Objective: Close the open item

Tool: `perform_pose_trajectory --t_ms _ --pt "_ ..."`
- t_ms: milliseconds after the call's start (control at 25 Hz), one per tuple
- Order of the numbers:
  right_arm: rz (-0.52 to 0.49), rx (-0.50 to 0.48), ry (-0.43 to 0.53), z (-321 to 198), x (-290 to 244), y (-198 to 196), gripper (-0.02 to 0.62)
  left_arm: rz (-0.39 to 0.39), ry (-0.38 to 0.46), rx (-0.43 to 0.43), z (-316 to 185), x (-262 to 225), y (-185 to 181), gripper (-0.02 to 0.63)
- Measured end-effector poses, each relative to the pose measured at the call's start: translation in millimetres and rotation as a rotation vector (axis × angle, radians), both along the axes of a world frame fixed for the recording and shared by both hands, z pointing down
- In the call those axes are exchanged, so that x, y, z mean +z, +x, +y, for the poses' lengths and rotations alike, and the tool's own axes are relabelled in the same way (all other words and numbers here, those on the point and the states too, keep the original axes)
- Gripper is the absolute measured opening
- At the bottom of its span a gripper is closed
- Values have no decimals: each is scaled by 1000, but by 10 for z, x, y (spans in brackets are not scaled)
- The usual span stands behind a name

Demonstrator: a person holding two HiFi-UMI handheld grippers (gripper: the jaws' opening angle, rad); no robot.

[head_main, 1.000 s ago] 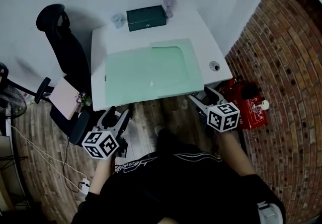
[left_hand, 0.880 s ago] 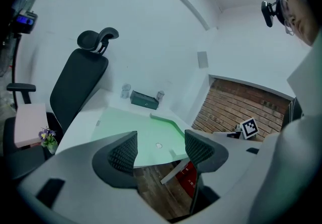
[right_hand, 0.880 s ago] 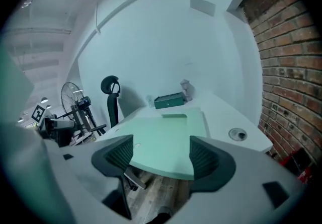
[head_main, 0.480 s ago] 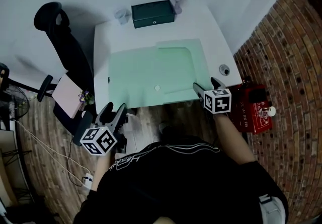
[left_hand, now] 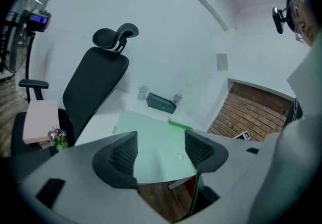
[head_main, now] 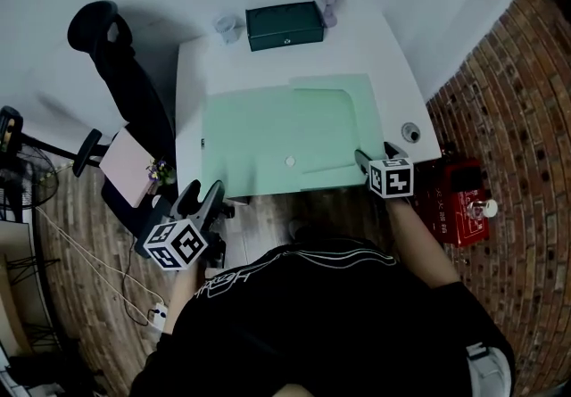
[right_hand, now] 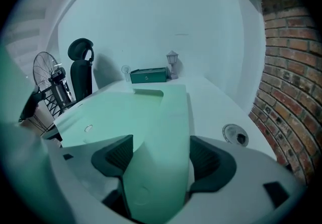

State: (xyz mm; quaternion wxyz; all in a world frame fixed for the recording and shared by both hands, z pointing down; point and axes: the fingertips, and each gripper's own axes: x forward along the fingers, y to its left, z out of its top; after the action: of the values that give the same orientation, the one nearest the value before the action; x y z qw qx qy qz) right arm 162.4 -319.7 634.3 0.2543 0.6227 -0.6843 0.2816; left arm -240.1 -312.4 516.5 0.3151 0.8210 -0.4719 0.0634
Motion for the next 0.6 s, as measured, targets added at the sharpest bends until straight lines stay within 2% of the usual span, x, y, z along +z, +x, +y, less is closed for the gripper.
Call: perform_pose_trajectory --t_ms 200,600 --pt "22 -25 3 8 18 2 348 -12 -20 -30 -25 119 -135 296" --pt "53 -70 -9 63 25 -8 347 -76 -118 -57 128 608 -385 295"
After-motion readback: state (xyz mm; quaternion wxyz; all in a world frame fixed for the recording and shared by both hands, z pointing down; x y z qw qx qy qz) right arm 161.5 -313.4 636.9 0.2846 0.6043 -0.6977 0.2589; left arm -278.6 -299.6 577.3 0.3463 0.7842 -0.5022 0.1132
